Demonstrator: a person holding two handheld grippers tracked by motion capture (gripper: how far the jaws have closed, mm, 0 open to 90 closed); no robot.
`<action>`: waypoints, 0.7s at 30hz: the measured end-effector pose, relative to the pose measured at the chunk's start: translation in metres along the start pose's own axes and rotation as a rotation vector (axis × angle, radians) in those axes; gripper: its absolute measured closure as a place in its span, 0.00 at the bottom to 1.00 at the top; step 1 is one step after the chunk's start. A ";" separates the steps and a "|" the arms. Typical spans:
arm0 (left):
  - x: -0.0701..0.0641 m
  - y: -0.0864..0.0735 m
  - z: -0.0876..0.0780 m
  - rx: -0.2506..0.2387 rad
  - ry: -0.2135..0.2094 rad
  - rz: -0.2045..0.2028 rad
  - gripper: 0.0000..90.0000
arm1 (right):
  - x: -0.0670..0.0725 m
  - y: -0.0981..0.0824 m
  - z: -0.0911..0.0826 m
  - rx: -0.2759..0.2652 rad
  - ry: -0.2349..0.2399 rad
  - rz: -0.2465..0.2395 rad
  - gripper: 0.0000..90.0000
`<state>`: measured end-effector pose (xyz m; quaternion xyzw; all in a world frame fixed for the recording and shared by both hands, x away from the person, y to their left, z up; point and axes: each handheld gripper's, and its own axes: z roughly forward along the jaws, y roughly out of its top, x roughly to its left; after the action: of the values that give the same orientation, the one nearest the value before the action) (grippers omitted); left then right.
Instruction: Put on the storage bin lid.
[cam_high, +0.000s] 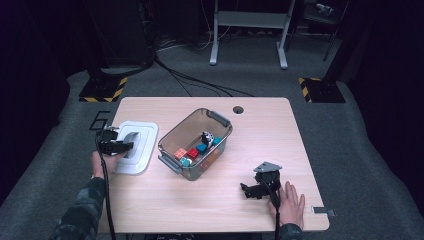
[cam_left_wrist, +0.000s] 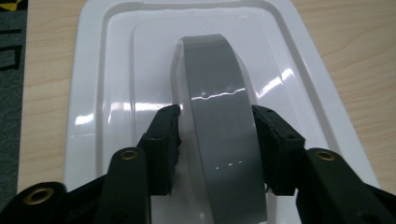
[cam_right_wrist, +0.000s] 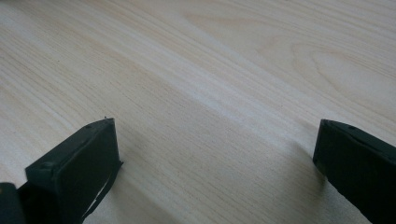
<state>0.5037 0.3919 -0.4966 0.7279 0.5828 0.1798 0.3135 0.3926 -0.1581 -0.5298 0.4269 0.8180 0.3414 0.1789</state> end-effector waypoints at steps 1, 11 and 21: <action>-0.001 0.000 0.000 0.003 0.003 0.008 0.66 | 0.000 0.000 0.000 0.000 0.000 0.000 0.00; -0.004 0.004 -0.009 -0.032 0.012 0.041 0.74 | 0.000 0.000 0.000 0.001 0.000 -0.001 0.00; -0.007 0.008 -0.037 -0.064 -0.014 0.068 0.74 | 0.000 0.000 0.000 -0.002 -0.001 -0.002 0.00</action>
<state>0.4843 0.3930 -0.4634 0.7380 0.5497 0.2037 0.3343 0.3926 -0.1582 -0.5300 0.4261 0.8181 0.3419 0.1799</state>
